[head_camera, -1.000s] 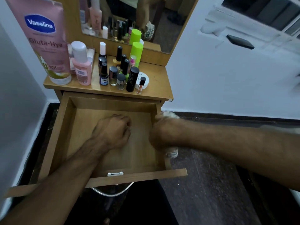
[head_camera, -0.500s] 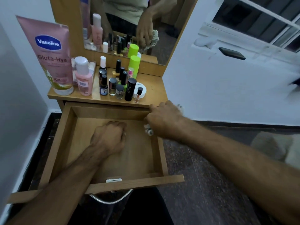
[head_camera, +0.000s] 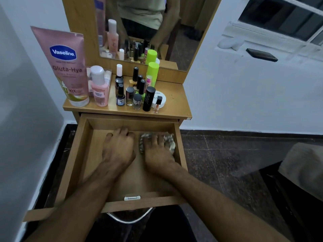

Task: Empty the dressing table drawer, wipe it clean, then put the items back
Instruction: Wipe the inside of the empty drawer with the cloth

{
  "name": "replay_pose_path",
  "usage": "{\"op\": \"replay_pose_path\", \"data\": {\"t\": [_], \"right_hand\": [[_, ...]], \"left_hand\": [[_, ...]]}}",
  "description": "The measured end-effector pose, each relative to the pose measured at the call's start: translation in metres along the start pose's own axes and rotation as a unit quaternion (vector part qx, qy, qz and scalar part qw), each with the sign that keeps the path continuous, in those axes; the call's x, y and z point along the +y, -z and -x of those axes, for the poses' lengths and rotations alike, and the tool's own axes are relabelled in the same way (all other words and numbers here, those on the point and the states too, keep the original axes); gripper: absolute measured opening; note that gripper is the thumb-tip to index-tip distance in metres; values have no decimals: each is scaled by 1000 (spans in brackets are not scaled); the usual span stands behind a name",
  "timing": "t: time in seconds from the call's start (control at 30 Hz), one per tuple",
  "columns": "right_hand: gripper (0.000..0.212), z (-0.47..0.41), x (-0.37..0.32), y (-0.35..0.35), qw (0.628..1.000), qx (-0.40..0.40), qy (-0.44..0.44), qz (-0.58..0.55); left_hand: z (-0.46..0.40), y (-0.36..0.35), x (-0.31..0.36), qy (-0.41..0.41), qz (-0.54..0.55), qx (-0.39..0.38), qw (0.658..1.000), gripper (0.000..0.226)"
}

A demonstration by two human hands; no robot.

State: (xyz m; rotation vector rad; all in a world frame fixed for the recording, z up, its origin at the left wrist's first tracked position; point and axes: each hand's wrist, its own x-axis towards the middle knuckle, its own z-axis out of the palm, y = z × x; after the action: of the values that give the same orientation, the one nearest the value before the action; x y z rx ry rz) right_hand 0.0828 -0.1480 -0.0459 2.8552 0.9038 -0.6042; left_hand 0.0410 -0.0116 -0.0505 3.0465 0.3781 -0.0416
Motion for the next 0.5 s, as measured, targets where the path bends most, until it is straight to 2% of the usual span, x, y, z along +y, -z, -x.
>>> {"op": "replay_pose_path", "data": {"t": [0.1,0.17,0.3,0.5], "right_hand": [[63,-14,4,7,996,64,2,-54],[62,-11,1,1,995,76,14,-67],[64,-2,9,-9,992,78,77,-56],[68,-17,14,15,995,48,41,-76]], "left_hand": [[-1,-1,-1,7,-9,4,1000,48],[-1,-3,-1,11,-9,10,1000,46],[-3,-5,-1,14,-15,15,1000,44],[-3,-8,-4,23,-21,5,999,50]]}}
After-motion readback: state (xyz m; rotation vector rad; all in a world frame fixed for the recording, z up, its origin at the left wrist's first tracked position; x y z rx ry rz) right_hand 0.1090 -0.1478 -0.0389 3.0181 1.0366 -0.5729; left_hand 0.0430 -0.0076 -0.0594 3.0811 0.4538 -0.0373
